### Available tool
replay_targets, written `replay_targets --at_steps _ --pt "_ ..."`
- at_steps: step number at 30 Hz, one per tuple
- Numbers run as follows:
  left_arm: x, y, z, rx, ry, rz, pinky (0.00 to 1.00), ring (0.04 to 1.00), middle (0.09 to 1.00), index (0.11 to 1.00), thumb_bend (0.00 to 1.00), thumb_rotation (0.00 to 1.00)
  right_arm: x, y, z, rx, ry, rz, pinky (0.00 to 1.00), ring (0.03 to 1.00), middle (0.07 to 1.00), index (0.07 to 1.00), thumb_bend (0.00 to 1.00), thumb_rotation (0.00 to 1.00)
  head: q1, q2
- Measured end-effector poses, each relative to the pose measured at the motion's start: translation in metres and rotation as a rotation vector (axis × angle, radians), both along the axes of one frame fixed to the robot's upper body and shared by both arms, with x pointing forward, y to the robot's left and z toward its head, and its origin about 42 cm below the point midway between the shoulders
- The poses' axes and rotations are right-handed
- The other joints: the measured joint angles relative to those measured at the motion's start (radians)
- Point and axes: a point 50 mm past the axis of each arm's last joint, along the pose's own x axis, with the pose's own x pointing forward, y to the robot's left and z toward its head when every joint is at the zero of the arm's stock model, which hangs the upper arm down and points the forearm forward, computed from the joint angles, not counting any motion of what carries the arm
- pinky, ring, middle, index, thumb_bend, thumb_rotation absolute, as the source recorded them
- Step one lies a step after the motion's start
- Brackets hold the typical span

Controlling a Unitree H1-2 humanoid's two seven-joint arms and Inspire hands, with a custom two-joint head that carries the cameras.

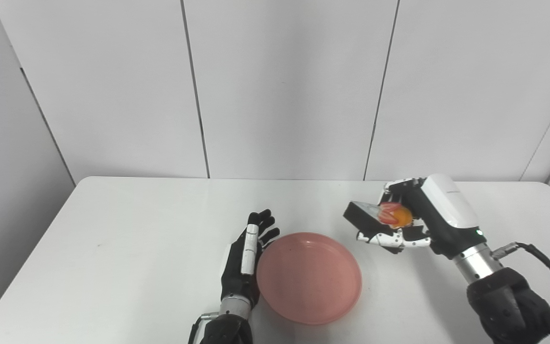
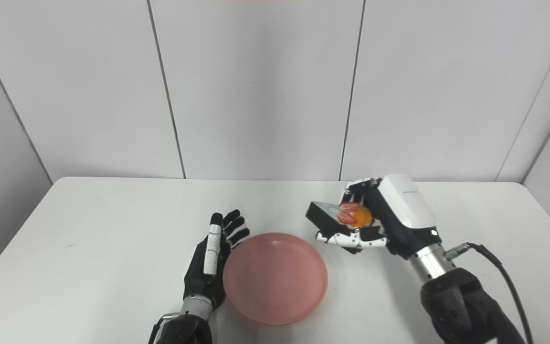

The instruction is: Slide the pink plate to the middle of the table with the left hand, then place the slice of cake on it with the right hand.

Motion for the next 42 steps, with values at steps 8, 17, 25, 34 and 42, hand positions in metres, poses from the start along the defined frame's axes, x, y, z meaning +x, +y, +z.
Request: replay_targets --at_steps 8,17,25,34,42 --pt "0.0 0.0 0.0 -0.003 0.001 0.004 0.81 0.834 0.872 0.81 0.84 0.93 0.001 0.042 -0.006 -0.024 0.015 0.104 0.12 0.172 0.244 0.272 0.51 0.47 -0.014 0.014" --pt "0.0 0.002 0.001 -0.021 0.001 0.007 0.8 0.84 0.883 0.807 0.86 0.92 0.008 0.064 -0.024 -0.086 0.06 0.126 0.15 0.201 0.271 0.315 0.51 0.47 -0.046 0.023" --pt "-0.002 0.003 0.002 -0.021 0.008 0.002 0.78 0.831 0.872 0.812 0.87 0.93 0.012 0.081 -0.053 -0.245 0.039 0.14 0.17 0.224 0.296 0.344 0.52 0.42 -0.058 0.029" --pt "-0.004 0.006 0.001 -0.024 0.005 -0.003 0.8 0.84 0.883 0.817 0.86 0.91 0.016 0.082 -0.07 -0.251 0.064 0.128 0.21 0.264 0.34 0.392 0.52 0.48 -0.066 0.034" --pt "-0.004 0.006 0.002 -0.031 0.011 -0.01 0.8 0.834 0.878 0.807 0.86 0.91 0.019 0.081 -0.089 -0.273 0.097 0.106 0.25 0.299 0.367 0.413 0.53 0.6 -0.071 0.037"
